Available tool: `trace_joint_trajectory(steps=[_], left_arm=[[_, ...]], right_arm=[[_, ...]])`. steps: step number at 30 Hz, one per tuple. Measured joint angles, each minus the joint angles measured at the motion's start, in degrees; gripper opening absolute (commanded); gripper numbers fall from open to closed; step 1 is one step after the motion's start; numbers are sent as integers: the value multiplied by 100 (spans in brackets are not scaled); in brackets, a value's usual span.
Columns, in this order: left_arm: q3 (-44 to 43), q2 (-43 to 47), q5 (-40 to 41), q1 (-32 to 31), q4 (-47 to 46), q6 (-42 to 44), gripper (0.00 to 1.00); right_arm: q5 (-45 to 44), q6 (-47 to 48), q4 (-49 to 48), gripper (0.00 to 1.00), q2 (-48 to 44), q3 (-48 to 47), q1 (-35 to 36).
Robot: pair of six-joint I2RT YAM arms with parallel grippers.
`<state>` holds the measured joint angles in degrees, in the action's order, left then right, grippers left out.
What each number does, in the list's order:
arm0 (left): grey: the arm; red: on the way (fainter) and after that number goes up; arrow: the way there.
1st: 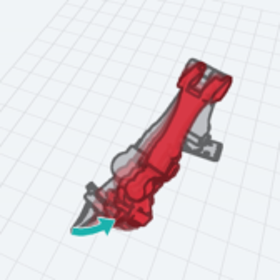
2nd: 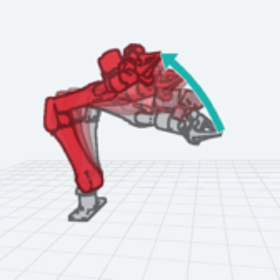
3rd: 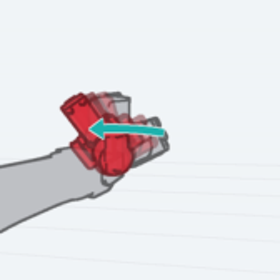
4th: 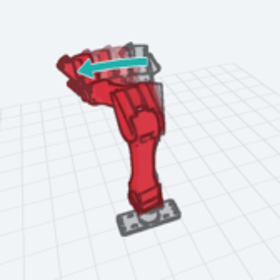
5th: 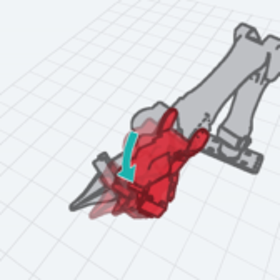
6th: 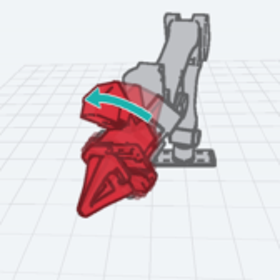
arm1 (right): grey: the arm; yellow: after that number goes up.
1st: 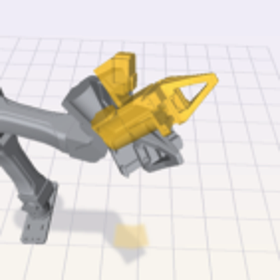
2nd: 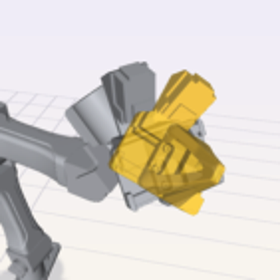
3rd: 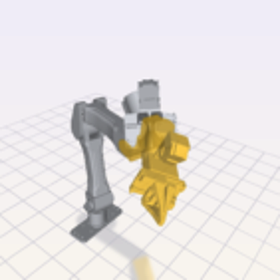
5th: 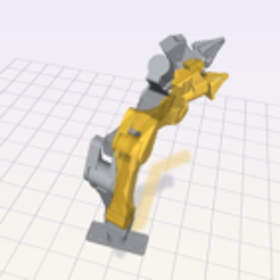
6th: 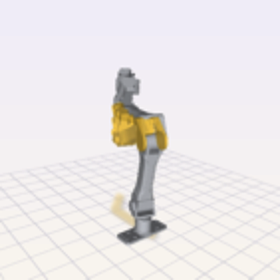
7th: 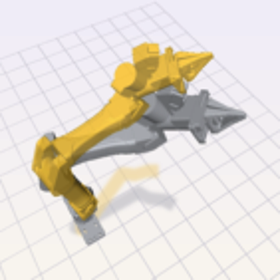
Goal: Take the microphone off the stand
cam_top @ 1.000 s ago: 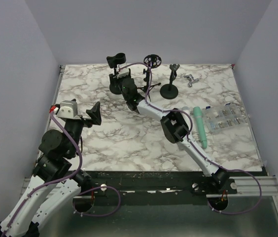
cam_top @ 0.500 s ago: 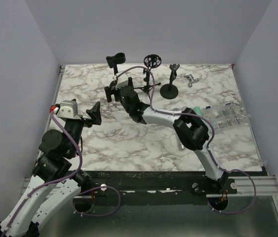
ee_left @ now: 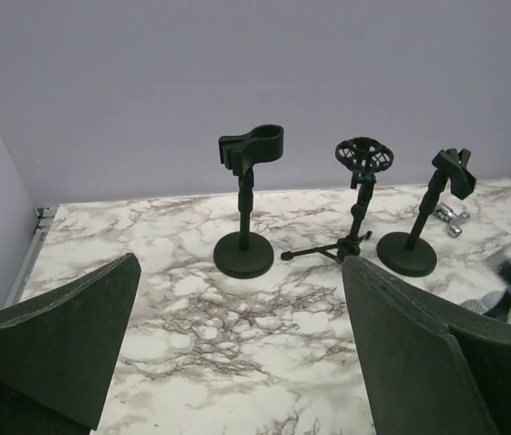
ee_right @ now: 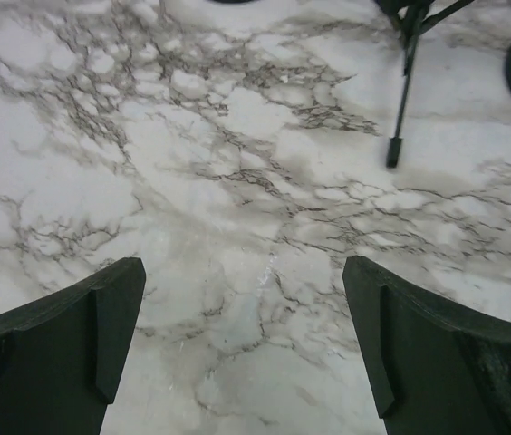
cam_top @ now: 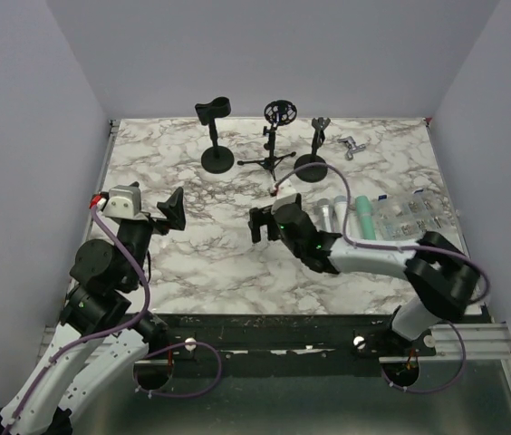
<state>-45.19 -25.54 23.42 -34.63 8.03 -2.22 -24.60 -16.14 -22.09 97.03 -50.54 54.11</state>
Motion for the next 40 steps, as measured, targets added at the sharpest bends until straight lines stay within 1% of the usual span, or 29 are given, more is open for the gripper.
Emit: trace_joint_trajectory(steps=[3, 7, 12, 16, 21, 24, 28, 33, 40], left_arm=[[0, 55, 0, 0, 4, 0, 96], [0, 155, 2, 0, 2, -13, 96], [0, 269, 9, 0, 0, -35, 96], [0, 387, 37, 0, 0, -35, 96], [0, 745, 129, 0, -15, -50, 97], [-26, 940, 136, 0, 31, -111, 98], [-190, 1263, -11, 0, 332, -273, 98], [-393, 1722, -175, 0, 691, -538, 98], [-407, 2159, -177, 0, 1027, -820, 98]], right_arm=[[-55, -236, 396, 100, -1429, 592, -4], [-308, -490, 1093, 100, -3233, 940, -4], [-699, -822, 2361, 100, -5438, 990, -4], [-927, -1003, 3344, 100, -6677, 828, -4], [-1073, -1095, 4315, 100, -7405, 280, -4], [-1117, -1119, 4795, 100, -7589, -109, -4], [-1156, -1123, 5226, 100, -7785, -518, -4], [-1154, -1019, 5399, 100, -8199, -754, -4], [-1132, -785, 5305, 100, -8990, -704, -4]])
